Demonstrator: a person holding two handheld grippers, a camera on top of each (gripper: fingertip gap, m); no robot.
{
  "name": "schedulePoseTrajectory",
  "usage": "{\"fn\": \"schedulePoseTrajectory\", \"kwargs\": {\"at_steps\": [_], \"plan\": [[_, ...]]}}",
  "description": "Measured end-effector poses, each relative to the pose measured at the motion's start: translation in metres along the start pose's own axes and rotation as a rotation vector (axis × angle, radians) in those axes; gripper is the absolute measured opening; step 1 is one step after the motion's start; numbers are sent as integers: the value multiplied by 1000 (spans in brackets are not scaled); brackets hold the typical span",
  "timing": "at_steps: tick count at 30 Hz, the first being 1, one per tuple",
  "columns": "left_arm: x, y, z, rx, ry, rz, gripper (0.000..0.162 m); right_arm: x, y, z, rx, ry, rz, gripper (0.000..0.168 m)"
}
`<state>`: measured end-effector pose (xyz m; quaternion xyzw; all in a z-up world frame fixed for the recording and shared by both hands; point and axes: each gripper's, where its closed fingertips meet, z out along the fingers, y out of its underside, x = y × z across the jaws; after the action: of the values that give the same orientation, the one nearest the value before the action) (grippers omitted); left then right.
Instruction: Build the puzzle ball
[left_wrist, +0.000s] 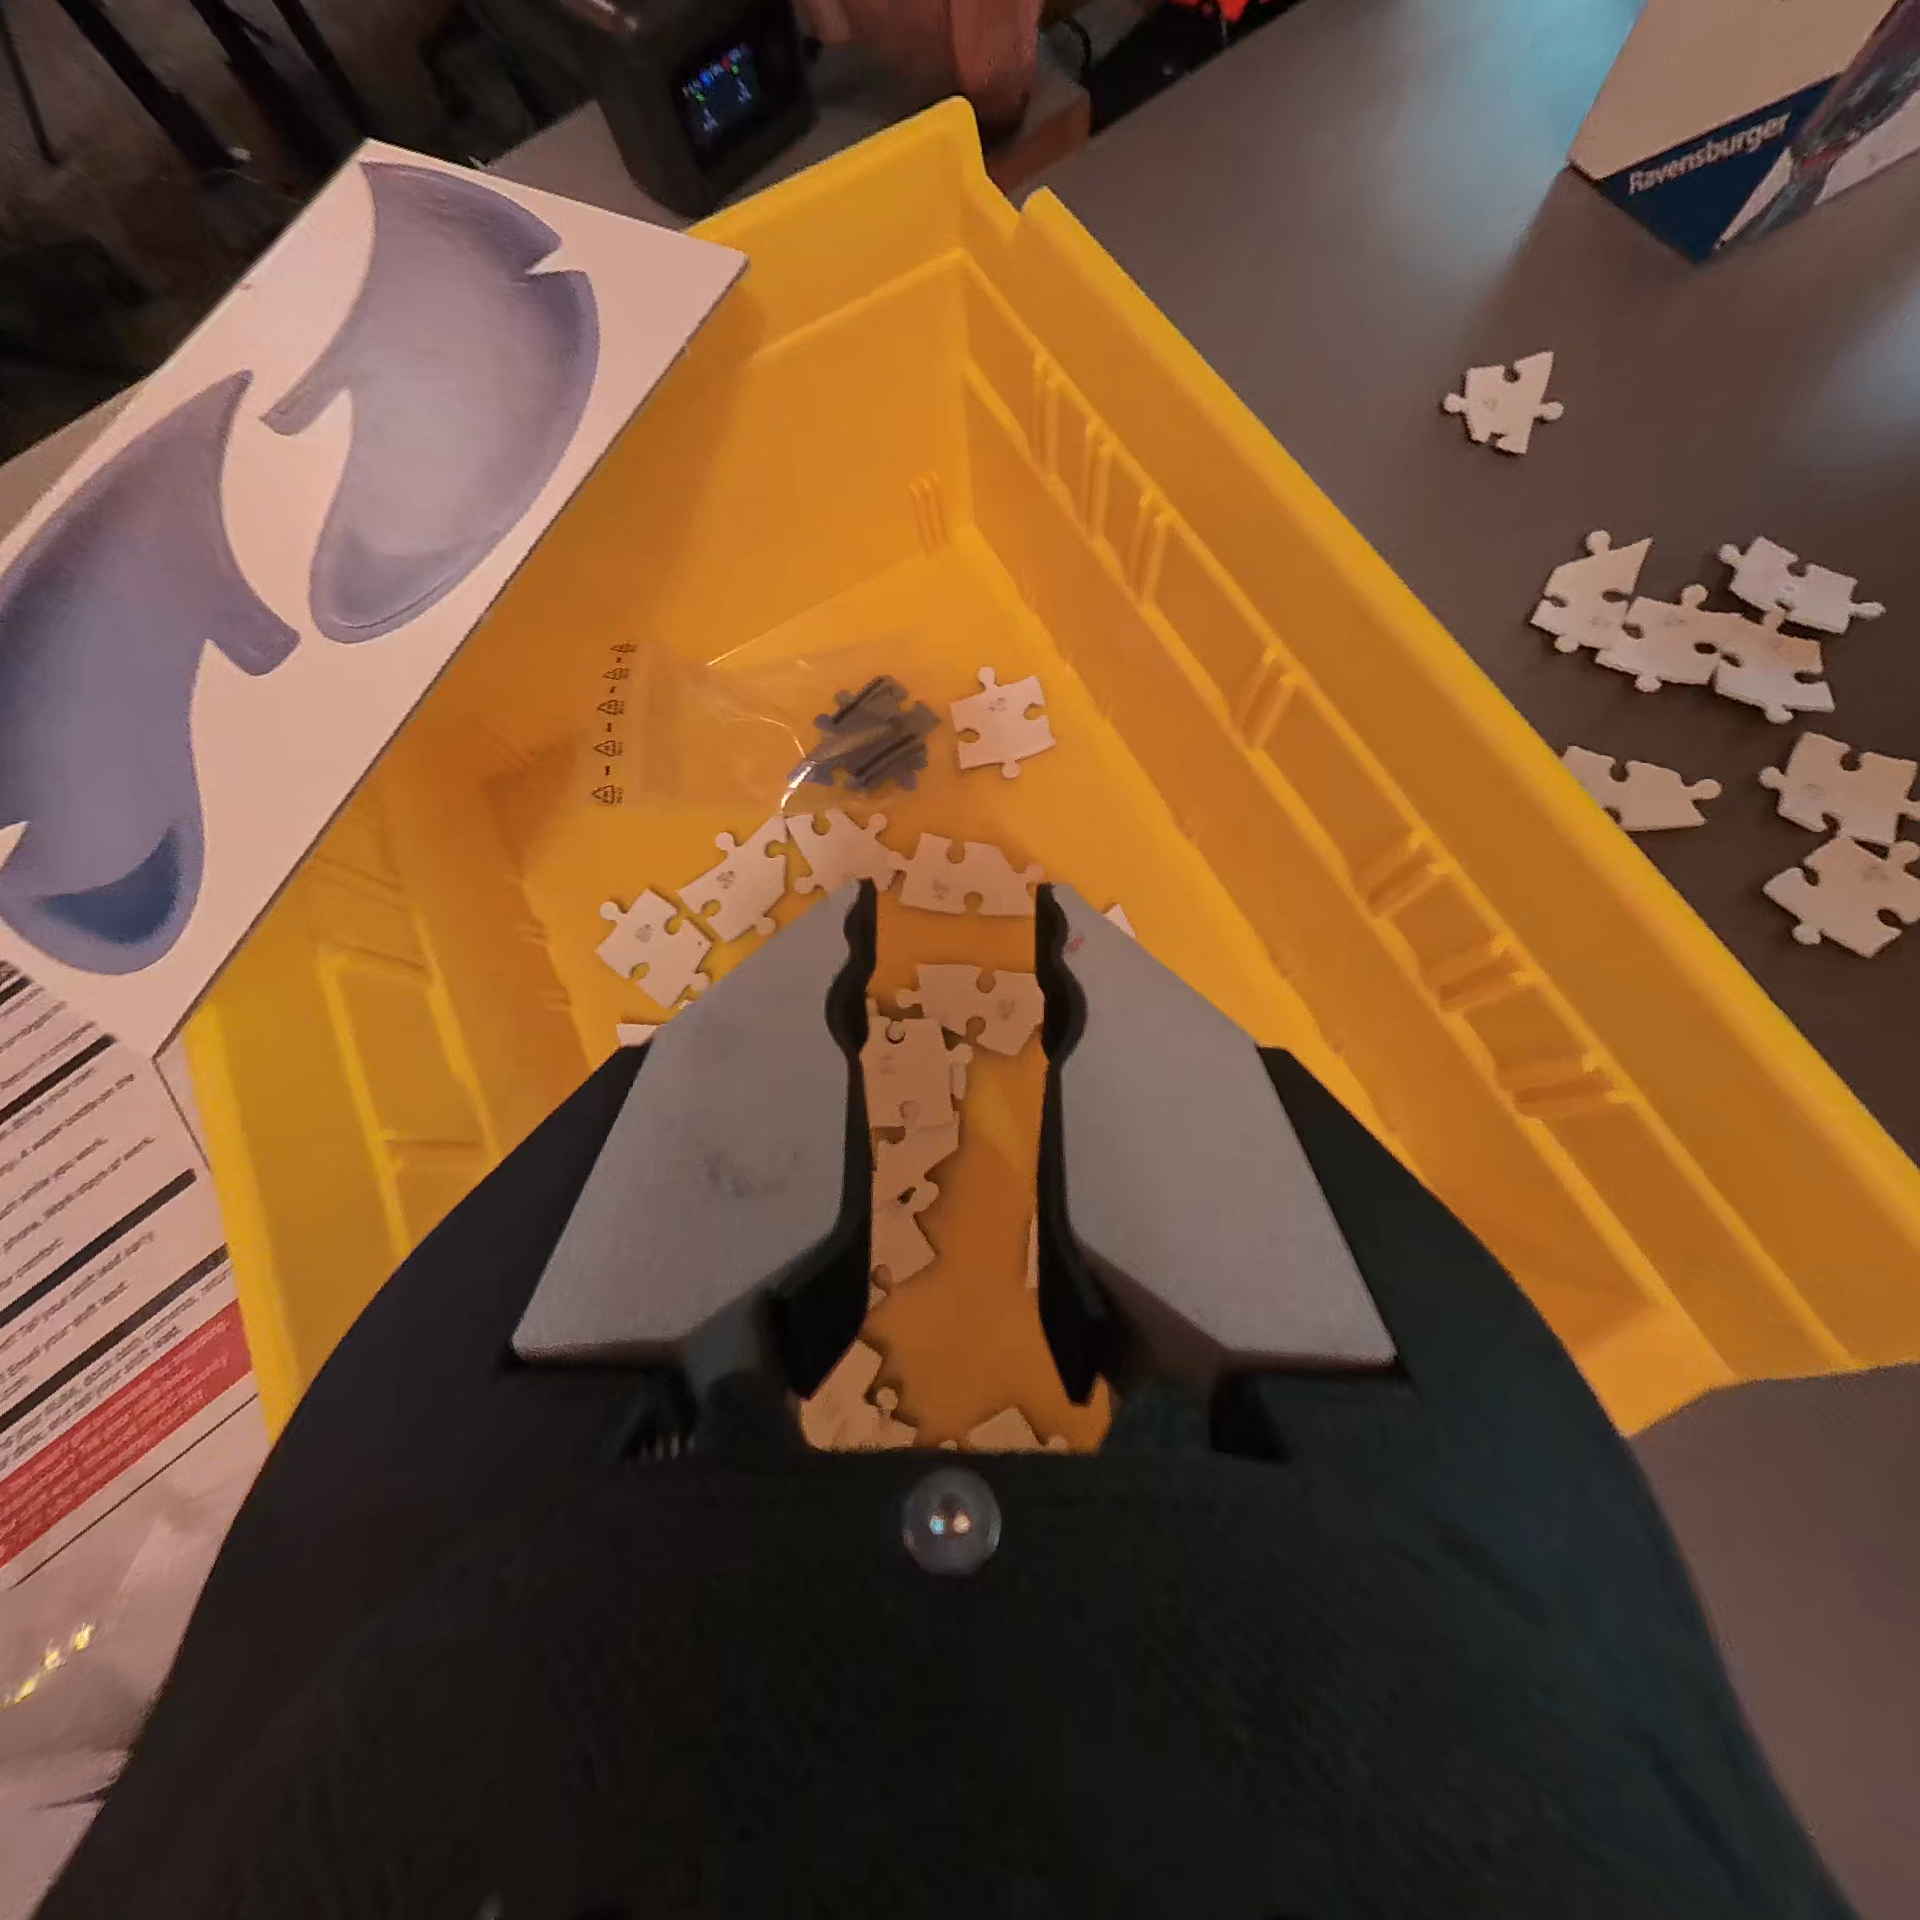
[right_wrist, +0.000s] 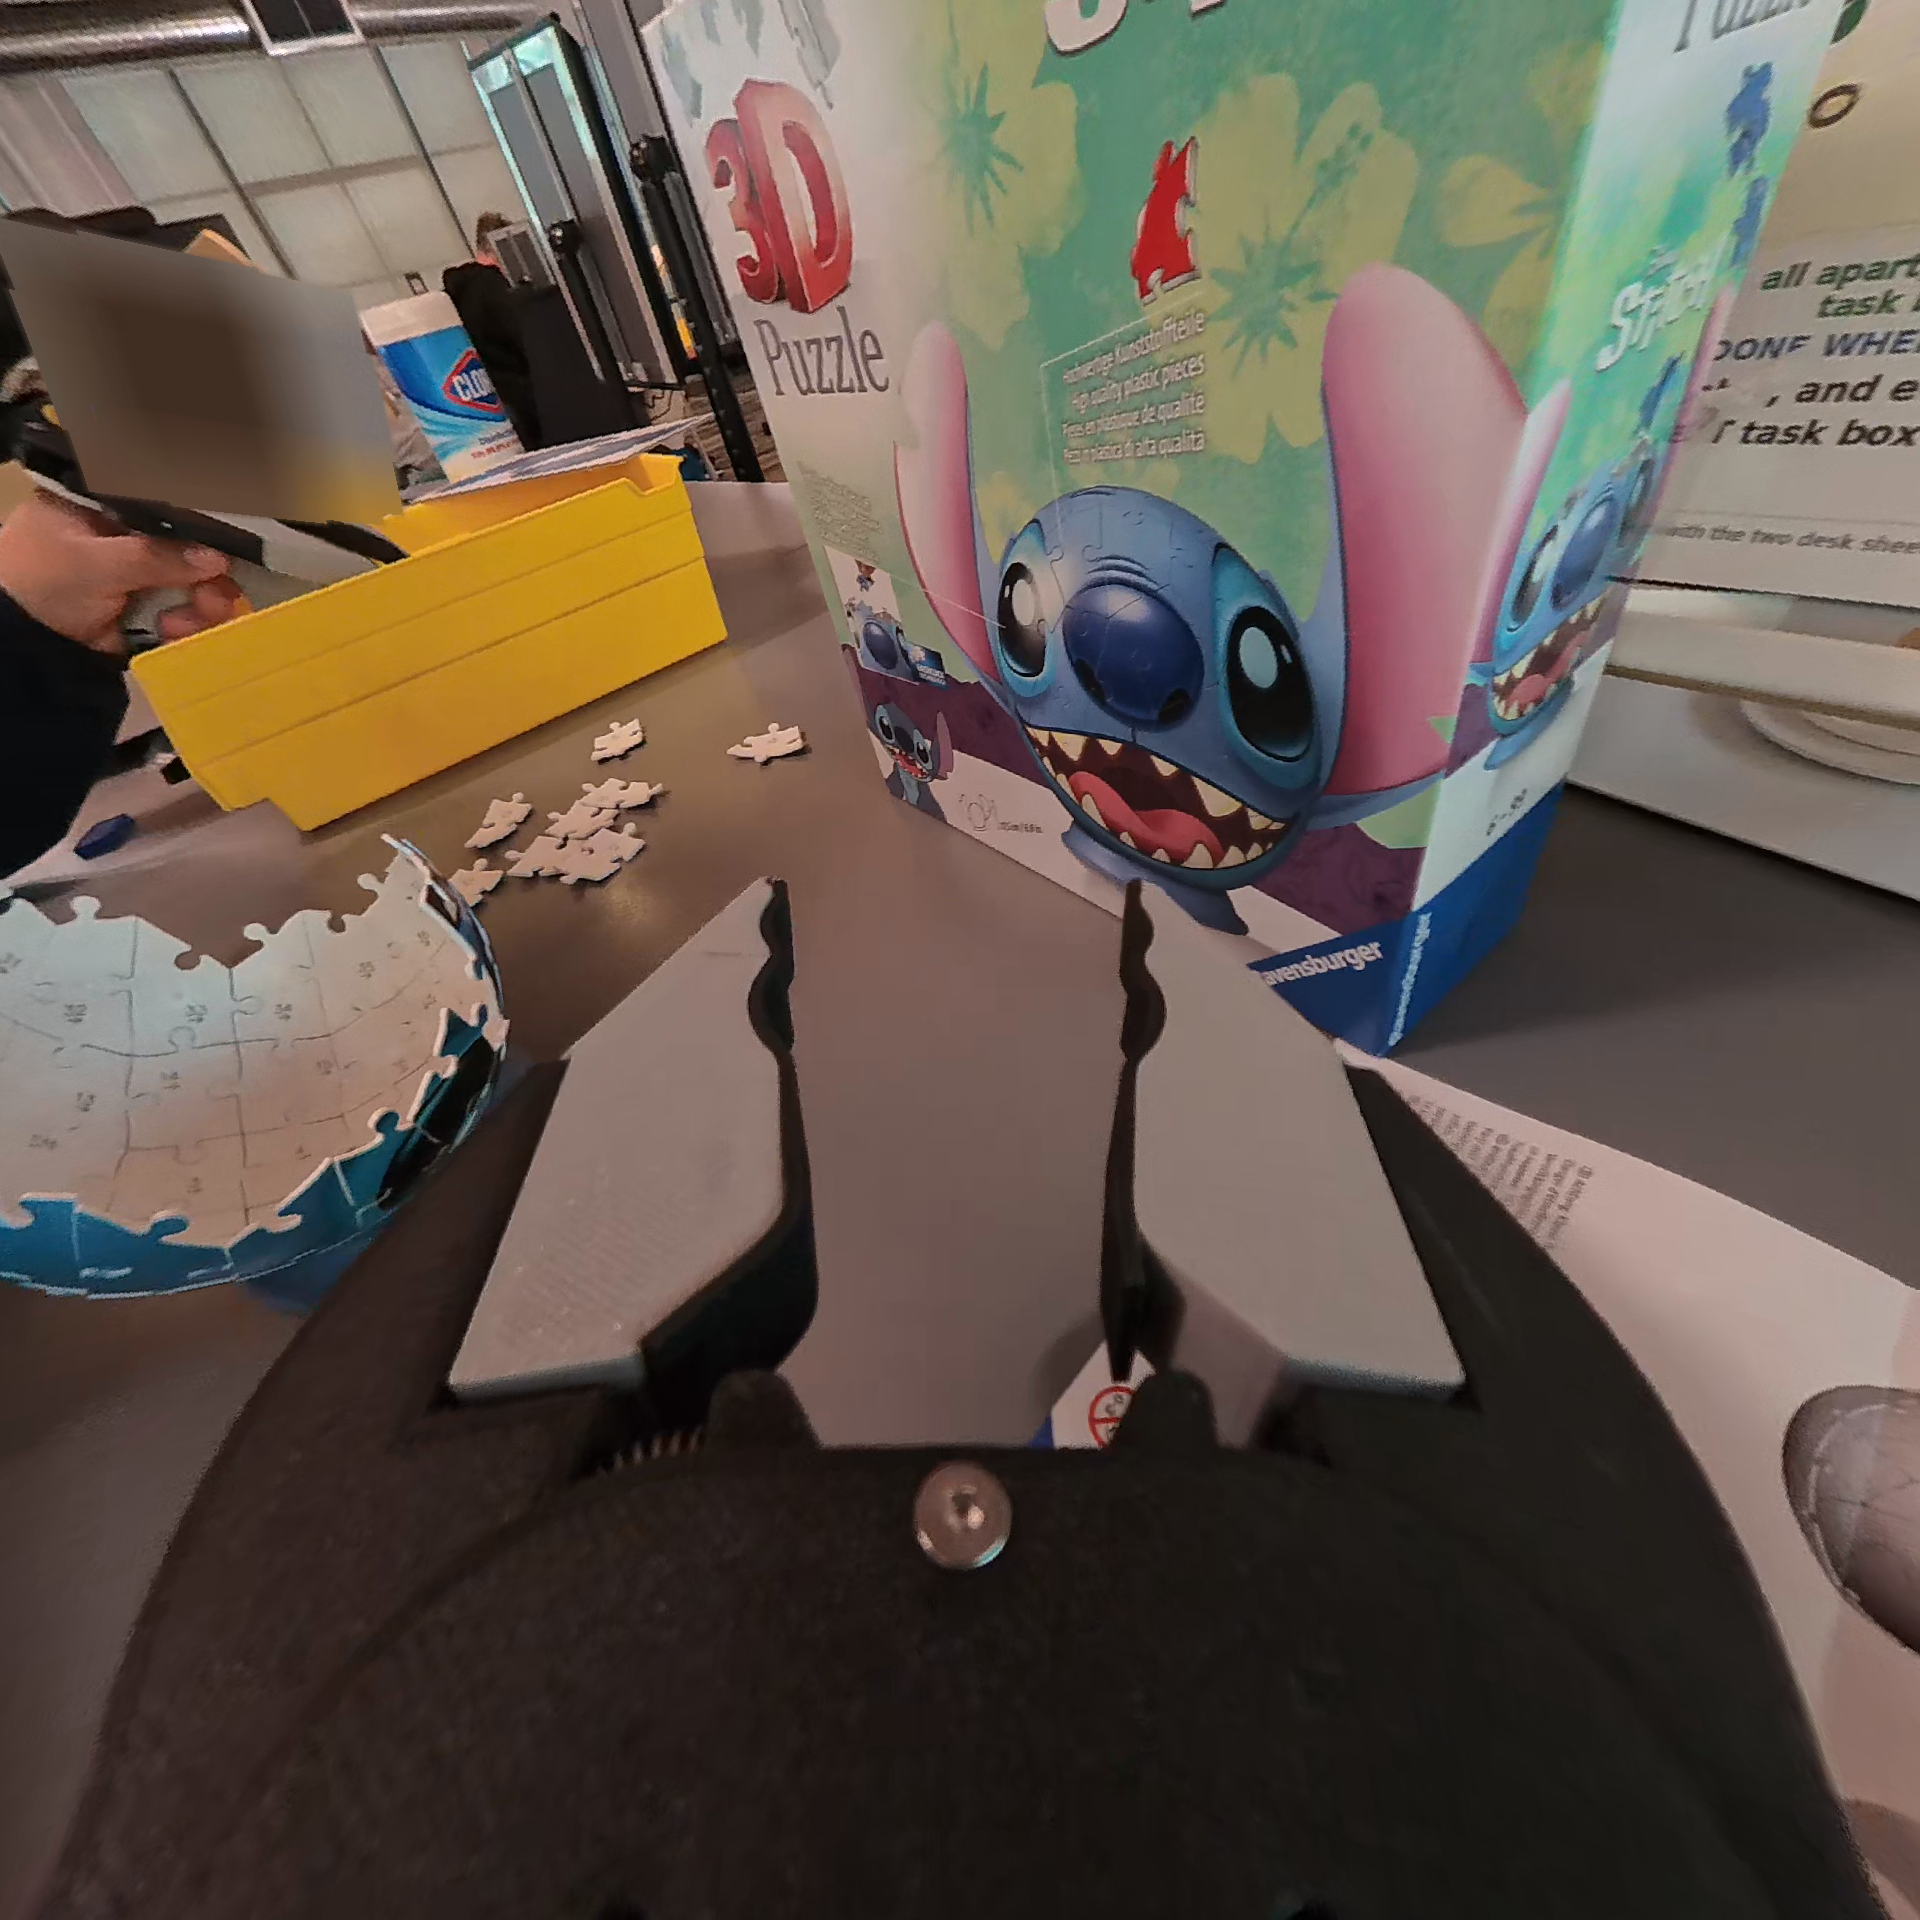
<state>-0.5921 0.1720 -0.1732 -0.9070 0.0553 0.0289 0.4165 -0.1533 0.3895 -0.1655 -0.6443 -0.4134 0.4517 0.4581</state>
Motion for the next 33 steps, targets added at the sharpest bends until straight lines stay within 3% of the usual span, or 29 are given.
{"fn": "schedulePoseTrajectory", "kwargs": {"at_steps": [8,16,33], "plan": [[-4,4,-1,3,-9,-63,34,3,2,2,-14,11,3,67],[-19,-41,-55,316,-44,-122,26,1,3,3,-28,8,-7,67],[-25,-22,-30,214,-96,-101,32,0,6,6,-53,-7,-1,67]]}}
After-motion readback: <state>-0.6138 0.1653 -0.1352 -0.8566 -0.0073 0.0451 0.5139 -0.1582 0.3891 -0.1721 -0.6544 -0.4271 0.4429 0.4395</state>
